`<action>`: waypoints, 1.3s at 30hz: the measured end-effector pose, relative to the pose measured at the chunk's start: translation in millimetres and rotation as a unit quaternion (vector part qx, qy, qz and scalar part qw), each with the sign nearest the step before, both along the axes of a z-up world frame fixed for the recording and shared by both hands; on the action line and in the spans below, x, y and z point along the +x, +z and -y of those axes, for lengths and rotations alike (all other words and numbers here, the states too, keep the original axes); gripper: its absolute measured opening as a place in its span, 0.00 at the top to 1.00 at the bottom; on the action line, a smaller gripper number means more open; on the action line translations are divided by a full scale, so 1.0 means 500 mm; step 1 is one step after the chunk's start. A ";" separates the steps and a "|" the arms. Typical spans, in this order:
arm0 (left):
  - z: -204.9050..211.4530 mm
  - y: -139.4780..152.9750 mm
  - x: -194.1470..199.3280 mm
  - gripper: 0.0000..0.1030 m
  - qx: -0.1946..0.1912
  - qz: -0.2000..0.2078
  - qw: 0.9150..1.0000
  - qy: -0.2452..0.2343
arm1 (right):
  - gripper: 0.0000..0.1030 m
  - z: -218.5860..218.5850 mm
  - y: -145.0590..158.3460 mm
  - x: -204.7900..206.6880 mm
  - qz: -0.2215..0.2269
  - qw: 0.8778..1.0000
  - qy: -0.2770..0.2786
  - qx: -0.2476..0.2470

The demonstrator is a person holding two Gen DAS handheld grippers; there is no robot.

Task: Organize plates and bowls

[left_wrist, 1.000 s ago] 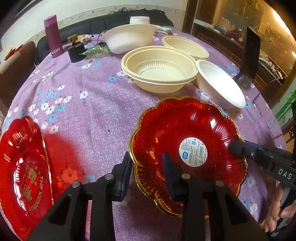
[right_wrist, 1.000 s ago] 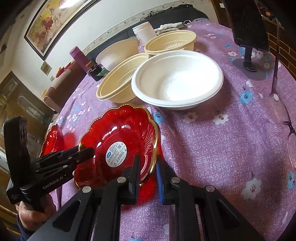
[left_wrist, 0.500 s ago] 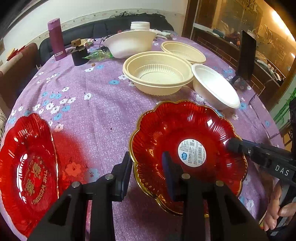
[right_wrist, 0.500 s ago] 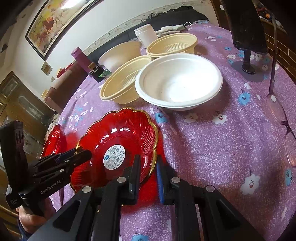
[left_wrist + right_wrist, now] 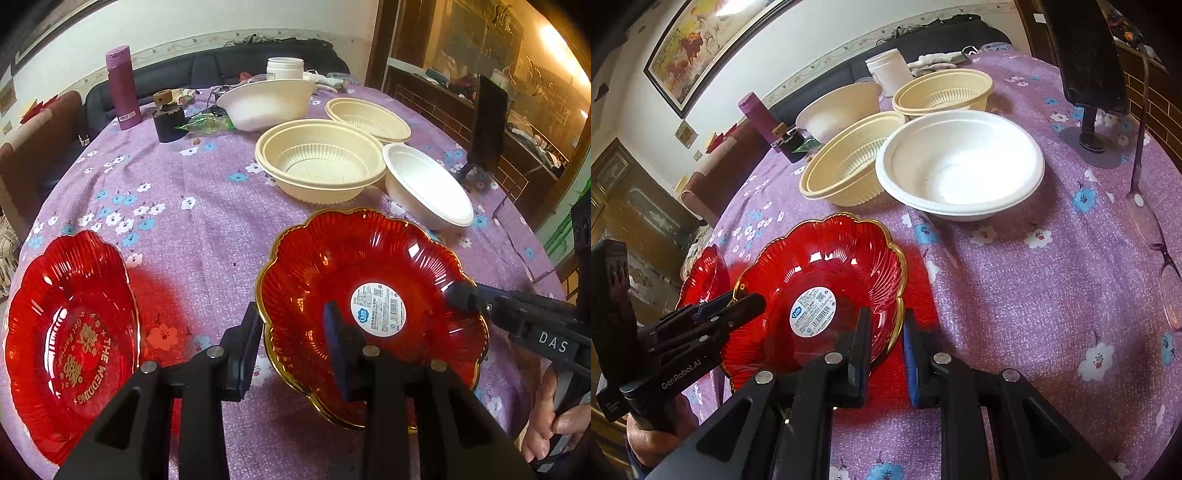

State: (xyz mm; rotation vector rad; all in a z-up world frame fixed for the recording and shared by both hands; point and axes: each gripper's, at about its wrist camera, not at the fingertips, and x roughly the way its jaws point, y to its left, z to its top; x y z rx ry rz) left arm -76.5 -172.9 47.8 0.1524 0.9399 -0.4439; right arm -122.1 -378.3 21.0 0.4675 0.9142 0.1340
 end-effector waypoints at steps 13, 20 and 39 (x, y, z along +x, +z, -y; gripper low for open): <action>-0.055 0.033 -0.014 0.68 -0.019 0.020 0.999 0.022 | 0.82 -0.040 0.032 0.005 0.013 1.000 0.019 -0.017; -0.116 0.050 -0.020 0.68 -0.030 0.030 0.998 0.048 | 0.82 -0.093 0.064 0.014 0.031 0.998 0.045 -0.032; -0.352 0.076 -0.022 0.68 -0.058 0.047 0.984 0.164 | 0.81 -0.321 0.119 0.083 0.062 0.983 0.156 -0.069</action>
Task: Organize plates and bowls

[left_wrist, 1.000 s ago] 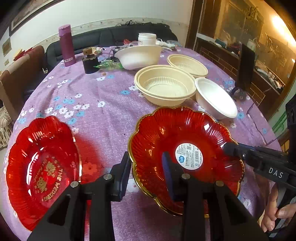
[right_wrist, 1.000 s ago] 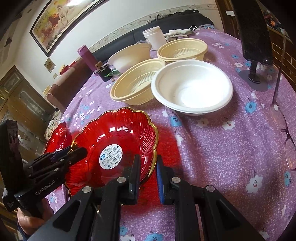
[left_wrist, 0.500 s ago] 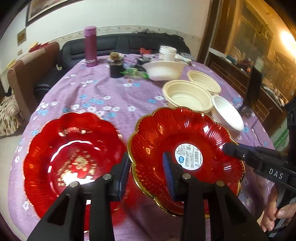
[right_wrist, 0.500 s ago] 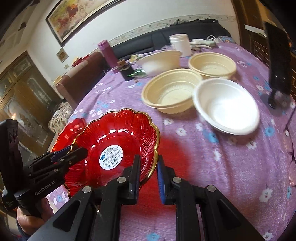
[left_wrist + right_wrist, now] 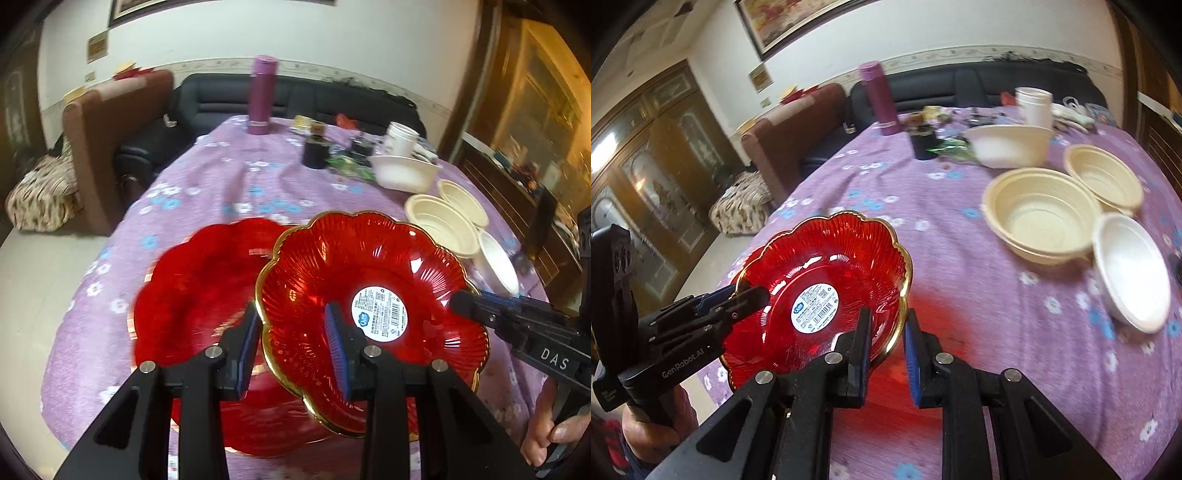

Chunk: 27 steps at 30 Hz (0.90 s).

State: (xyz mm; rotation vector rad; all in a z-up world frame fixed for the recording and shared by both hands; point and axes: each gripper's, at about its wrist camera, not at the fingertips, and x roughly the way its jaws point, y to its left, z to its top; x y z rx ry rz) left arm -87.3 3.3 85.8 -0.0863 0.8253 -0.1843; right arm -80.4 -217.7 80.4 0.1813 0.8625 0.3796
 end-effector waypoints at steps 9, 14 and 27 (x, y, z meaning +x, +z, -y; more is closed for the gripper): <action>-0.091 -0.037 0.006 0.68 -0.010 -0.021 0.998 0.051 | 0.81 -0.114 -0.020 0.033 -0.008 0.998 0.046 -0.029; -0.122 -0.062 0.019 0.68 -0.017 -0.035 0.997 0.065 | 0.81 -0.152 -0.048 0.061 -0.028 0.997 0.054 -0.041; -0.127 -0.083 0.035 0.64 0.003 -0.047 0.997 0.066 | 0.81 -0.190 -0.079 0.098 -0.048 0.995 0.059 -0.071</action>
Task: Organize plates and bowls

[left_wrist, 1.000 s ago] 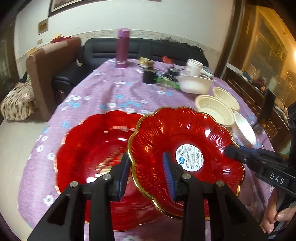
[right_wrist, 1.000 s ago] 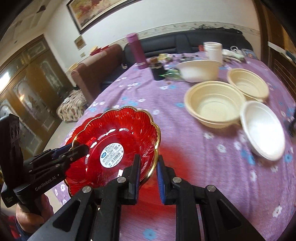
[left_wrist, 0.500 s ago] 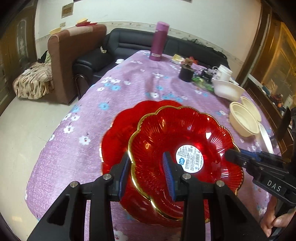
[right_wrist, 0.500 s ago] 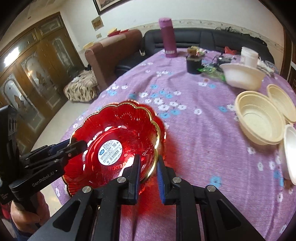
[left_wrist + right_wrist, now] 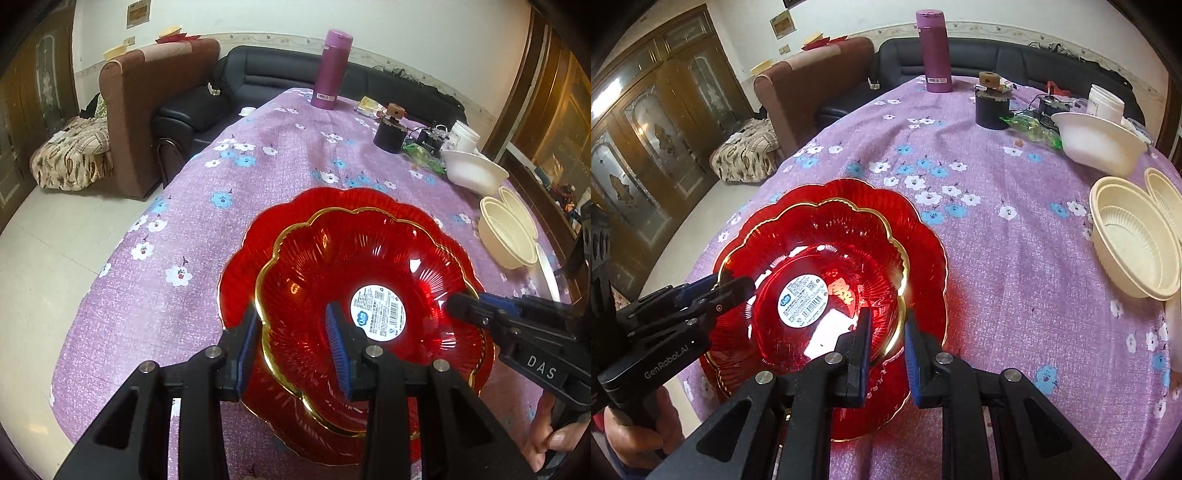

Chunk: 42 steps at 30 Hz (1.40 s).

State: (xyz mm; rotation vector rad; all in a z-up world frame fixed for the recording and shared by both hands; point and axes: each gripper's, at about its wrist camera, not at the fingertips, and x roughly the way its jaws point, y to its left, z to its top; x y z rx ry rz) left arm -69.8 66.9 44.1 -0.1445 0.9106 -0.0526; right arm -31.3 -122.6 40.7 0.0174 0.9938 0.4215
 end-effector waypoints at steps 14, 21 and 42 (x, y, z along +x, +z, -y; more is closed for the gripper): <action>0.025 -0.001 0.006 0.38 0.010 -0.014 1.000 -0.020 | 0.57 -0.017 0.005 0.008 -0.027 0.999 0.020 0.001; 0.030 -0.001 0.009 0.32 0.010 -0.021 0.999 -0.023 | 0.52 -0.017 0.009 0.003 -0.034 0.999 0.024 0.009; 0.028 0.015 0.004 0.22 0.018 -0.012 1.000 -0.016 | 0.39 0.019 0.038 -0.004 -0.028 0.999 0.009 0.045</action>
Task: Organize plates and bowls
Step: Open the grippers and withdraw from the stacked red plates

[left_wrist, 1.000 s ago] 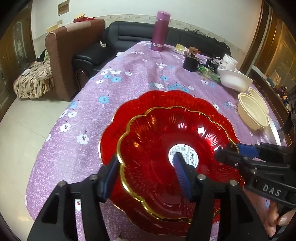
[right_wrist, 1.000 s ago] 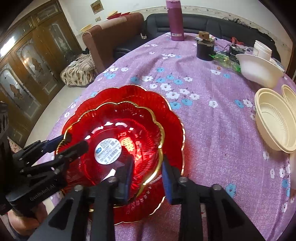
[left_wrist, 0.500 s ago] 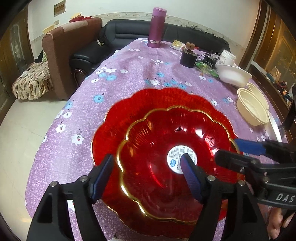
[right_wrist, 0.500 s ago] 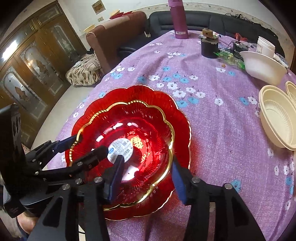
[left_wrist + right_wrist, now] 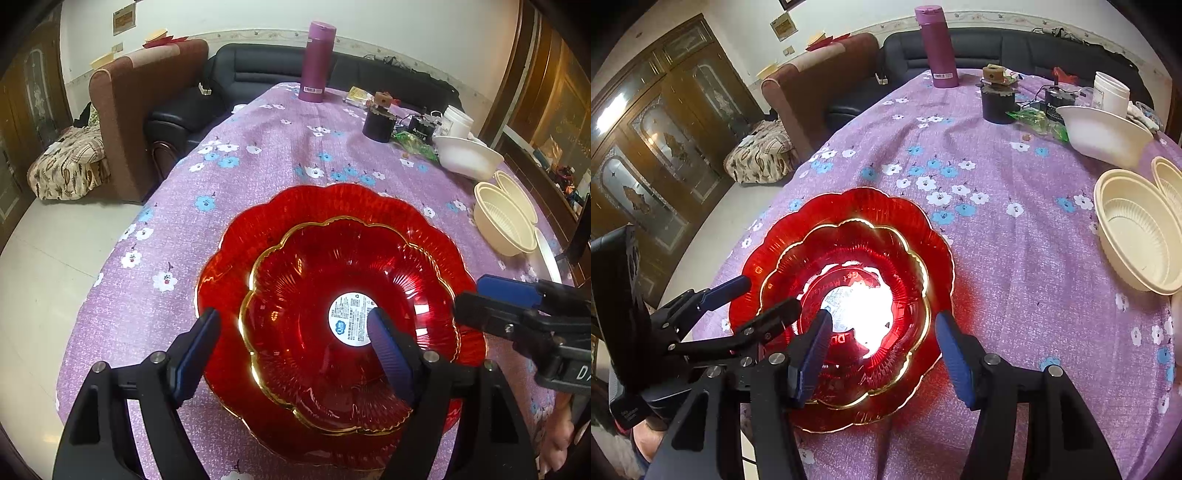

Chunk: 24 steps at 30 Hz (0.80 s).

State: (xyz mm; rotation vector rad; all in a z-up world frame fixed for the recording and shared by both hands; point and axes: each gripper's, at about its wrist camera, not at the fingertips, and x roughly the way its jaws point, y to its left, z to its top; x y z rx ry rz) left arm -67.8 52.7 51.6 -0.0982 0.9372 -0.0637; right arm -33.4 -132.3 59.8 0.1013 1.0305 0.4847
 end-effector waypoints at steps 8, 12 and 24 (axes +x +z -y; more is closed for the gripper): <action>0.007 0.030 -0.013 0.21 -0.003 0.018 1.000 -0.007 | 0.39 0.039 0.023 -0.020 0.011 1.000 -0.014 0.018; 0.034 0.046 -0.016 0.21 0.005 0.026 0.999 -0.019 | 0.39 0.079 0.033 -0.031 0.017 0.999 -0.031 0.035; 0.162 0.083 -0.025 0.21 0.028 0.038 0.996 -0.081 | 0.39 0.233 0.039 -0.065 0.026 0.992 -0.095 0.074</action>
